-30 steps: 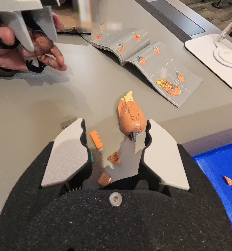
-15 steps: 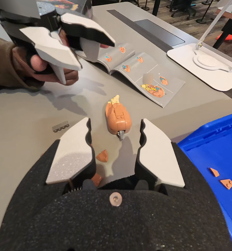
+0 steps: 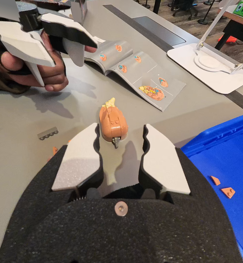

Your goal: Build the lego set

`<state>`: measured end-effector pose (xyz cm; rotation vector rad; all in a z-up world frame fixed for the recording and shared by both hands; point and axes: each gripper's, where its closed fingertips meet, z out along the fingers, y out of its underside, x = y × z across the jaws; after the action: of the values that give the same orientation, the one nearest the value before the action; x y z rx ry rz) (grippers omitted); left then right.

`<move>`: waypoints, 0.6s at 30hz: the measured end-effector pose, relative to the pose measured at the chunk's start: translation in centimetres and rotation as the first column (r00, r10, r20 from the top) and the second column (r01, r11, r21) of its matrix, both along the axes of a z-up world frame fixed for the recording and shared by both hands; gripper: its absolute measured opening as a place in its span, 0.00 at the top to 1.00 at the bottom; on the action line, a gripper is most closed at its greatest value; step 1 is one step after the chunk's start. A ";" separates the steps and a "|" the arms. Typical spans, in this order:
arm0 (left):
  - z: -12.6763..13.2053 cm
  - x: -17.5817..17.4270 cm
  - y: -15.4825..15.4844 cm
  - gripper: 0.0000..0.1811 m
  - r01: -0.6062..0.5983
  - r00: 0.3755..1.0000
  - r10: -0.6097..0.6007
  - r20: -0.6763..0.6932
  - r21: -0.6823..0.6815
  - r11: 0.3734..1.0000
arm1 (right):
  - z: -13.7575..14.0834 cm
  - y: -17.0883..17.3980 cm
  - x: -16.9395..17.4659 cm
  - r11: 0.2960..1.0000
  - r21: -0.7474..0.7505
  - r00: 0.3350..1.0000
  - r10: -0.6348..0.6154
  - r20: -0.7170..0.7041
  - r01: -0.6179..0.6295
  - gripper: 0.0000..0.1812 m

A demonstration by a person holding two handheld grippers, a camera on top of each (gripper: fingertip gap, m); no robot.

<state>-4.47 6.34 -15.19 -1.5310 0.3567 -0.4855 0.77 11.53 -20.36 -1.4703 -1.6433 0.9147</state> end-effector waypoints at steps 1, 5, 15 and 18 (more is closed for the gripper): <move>-0.1 0.1 0.0 0.65 0.005 1.000 -0.005 -0.010 -0.003 1.000 | -0.2 0.0 0.1 1.000 0.008 1.000 0.006 0.007 -0.006 0.68; -0.6 0.0 0.1 0.67 0.016 0.999 -0.016 -0.030 -0.016 1.000 | -0.8 -0.4 0.4 0.999 -0.001 0.999 0.050 0.006 -0.050 0.71; -1.3 -0.2 0.2 0.69 0.038 0.999 -0.039 -0.027 -0.057 0.998 | 0.5 -0.6 0.4 0.992 0.100 0.992 0.089 -0.089 -0.080 0.86; -1.9 0.1 0.1 0.70 0.045 0.997 -0.050 -0.057 -0.081 0.996 | 1.3 -0.8 0.6 0.988 0.121 0.984 0.111 -0.136 -0.094 0.93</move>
<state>-4.40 6.49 -17.10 -1.6202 0.4244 -0.4976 1.36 10.78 -19.09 -1.2243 -1.6495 0.9436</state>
